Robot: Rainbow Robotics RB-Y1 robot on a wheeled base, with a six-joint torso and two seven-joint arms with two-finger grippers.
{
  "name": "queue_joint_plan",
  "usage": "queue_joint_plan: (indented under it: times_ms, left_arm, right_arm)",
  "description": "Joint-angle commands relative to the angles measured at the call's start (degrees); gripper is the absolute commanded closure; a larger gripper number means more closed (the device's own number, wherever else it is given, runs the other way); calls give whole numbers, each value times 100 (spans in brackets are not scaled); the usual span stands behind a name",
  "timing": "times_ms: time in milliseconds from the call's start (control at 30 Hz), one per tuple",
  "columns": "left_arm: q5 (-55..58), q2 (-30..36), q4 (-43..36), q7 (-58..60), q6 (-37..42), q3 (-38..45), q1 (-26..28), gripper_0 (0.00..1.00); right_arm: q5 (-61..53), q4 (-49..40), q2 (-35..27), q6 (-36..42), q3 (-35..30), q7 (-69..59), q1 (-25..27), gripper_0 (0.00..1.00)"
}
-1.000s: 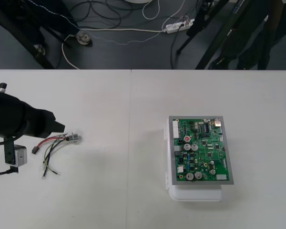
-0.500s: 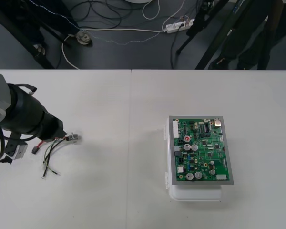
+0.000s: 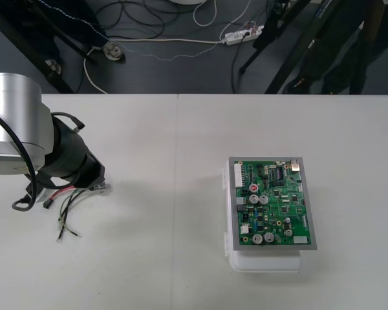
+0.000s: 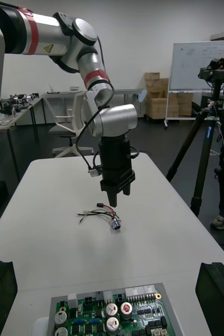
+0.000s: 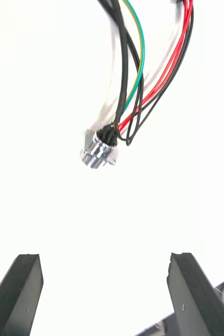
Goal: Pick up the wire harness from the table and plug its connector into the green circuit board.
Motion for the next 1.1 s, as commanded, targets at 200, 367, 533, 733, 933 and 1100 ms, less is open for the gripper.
queue_joint_plan:
  times_ms: [200,367,533,733,933,1100]
  left_arm:
    - [-34,-435,447,-218,110,-173,-361,3]
    - [-43,-497,526,-684,110,-323,-361,3]
    - [-210,-655,579,-790,110,-543,-352,3]
    - [-412,-857,702,-878,75,-560,-124,3]
    - [-606,-1209,1106,-1001,84,-551,61,3]
    - [-615,-1349,1352,-1088,84,-551,210,3]
  right_arm:
    - [-95,-138,154,-22,138,-50,60,0]
    - [-95,-138,154,-22,138,-50,60,0]
    - [-86,-138,154,-22,120,-59,60,0]
    - [-77,-138,154,-22,120,-50,60,0]
    - [-77,-138,154,-22,120,-59,60,0]
    - [-77,-59,181,-22,120,-59,60,0]
